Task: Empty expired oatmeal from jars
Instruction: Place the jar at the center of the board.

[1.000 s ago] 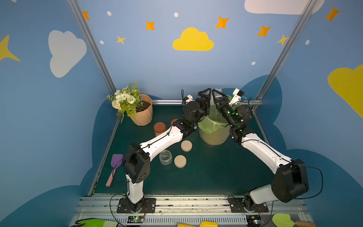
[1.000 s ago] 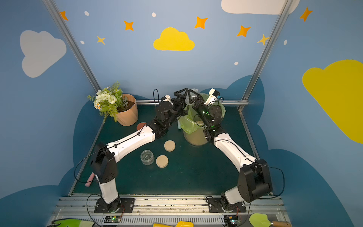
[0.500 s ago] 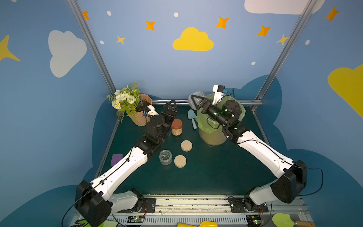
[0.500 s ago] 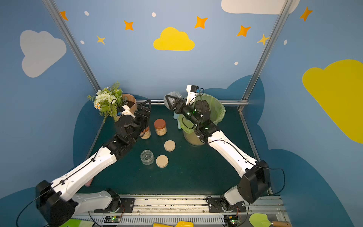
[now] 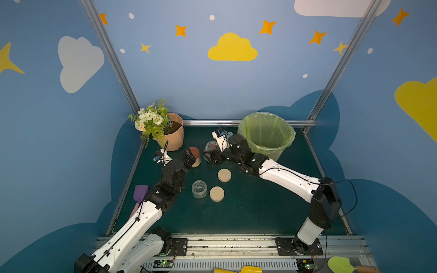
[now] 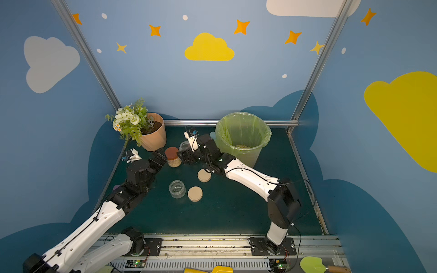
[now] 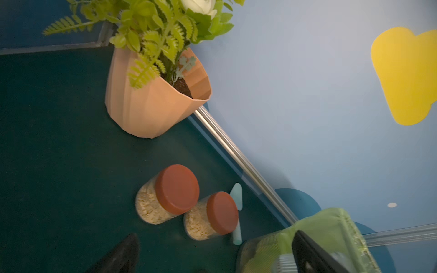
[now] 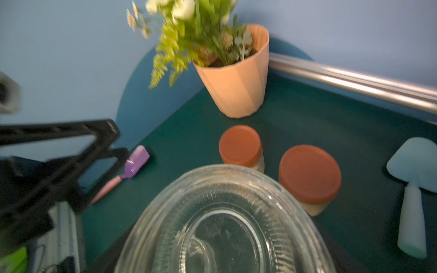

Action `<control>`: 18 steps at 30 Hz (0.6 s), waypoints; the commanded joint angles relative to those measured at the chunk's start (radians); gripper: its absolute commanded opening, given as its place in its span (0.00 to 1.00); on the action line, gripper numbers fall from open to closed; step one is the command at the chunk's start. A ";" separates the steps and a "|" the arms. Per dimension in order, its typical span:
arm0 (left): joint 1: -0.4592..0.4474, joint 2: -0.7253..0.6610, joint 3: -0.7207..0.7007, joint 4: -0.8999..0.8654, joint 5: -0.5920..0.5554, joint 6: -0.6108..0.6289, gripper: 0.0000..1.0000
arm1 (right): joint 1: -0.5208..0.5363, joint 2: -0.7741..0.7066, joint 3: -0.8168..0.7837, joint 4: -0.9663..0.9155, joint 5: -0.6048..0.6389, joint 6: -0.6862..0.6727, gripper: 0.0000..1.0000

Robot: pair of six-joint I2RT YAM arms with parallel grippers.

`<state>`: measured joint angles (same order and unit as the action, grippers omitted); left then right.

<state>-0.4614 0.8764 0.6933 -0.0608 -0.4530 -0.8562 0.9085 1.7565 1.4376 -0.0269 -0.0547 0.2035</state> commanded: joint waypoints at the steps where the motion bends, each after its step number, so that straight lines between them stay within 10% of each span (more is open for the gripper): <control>1: 0.003 -0.024 -0.039 -0.047 -0.017 0.074 1.00 | 0.026 0.044 0.010 0.007 0.079 -0.095 0.19; 18: 0.003 -0.214 -0.285 -0.103 -0.048 0.013 1.00 | 0.046 0.323 -0.097 0.360 0.137 -0.165 0.26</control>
<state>-0.4603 0.6876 0.4202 -0.1188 -0.4770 -0.8371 0.9455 2.0449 1.3220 0.2180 0.0681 0.0689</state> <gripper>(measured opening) 0.998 0.819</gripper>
